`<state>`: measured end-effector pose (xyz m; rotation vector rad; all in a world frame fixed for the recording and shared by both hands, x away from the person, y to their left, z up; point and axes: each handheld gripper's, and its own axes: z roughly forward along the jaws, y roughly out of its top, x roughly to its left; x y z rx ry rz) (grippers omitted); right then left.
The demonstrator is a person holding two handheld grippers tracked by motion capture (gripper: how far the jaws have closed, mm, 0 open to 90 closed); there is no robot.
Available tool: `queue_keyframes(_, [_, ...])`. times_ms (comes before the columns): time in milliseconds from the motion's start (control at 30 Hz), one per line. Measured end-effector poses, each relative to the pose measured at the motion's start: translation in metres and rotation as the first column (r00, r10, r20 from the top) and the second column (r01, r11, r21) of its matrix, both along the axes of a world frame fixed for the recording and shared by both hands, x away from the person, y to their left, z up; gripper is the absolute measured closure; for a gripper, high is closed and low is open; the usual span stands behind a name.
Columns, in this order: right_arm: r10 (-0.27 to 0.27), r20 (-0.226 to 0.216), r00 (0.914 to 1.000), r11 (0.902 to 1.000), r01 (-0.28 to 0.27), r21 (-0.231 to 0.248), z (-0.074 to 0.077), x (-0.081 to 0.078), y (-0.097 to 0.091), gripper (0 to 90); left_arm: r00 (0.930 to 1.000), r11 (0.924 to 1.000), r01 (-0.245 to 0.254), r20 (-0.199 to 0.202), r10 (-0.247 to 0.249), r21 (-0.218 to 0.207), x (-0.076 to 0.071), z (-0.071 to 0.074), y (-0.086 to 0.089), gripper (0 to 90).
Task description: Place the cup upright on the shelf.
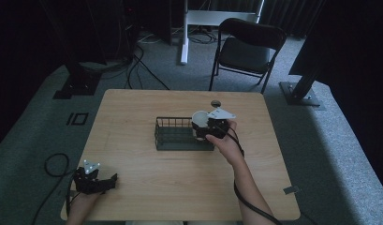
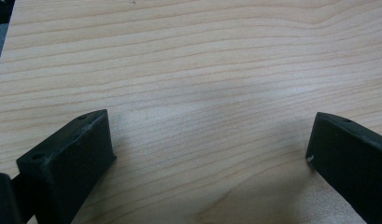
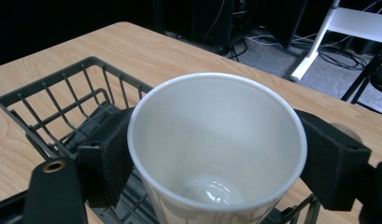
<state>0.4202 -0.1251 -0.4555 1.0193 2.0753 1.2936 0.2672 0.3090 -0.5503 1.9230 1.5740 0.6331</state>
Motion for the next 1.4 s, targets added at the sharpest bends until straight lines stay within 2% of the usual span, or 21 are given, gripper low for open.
queue_keyframes(200, [0.005, 0.002, 1.0000, 1.0000, -0.005, -0.004, 0.000, 0.000, 0.000, 19.5, 1.0000, 1.0000, 0.000, 0.000, 0.000, 0.000, 0.000, 0.000, 0.000, 0.7])
queue_keyframes(300, [0.005, 0.010, 0.9999, 1.0000, -0.005, 0.007, 0.001, -0.001, -0.001, 12.8, 1.0000, 1.0000, 0.000, 0.000, 0.000, 0.000, 0.000, 0.000, 0.000, 0.7])
queue_keyframes(433, [0.002, 0.016, 0.9999, 0.9996, -0.002, 0.029, 0.004, -0.004, -0.002, 12.7, 1.0000, 1.0000, 0.000, 0.000, 0.000, 0.000, 0.000, 0.000, 0.000, 0.7])
queue_keyframes(733, [0.007, 0.024, 0.9997, 0.9993, -0.008, 0.036, 0.011, -0.010, -0.007, 12.3, 1.0000, 1.0000, 0.000, 0.000, 0.000, 0.001, 0.000, 0.000, 0.000, 0.7])
queue_keyframes(967, [0.006, 0.026, 0.9996, 0.9995, -0.007, 0.031, 0.011, -0.016, -0.015, 12.0, 1.0000, 1.0000, 0.000, 0.000, 0.000, 0.001, 0.000, 0.000, 0.000, 0.7])
queue_keyframes(1400, [-0.004, 0.016, 0.9999, 0.9988, 0.003, 0.048, 0.005, -0.029, -0.030, 12.0, 1.0000, 1.0000, 0.000, -0.001, 0.000, 0.001, 0.000, 0.000, 0.000, 0.7])
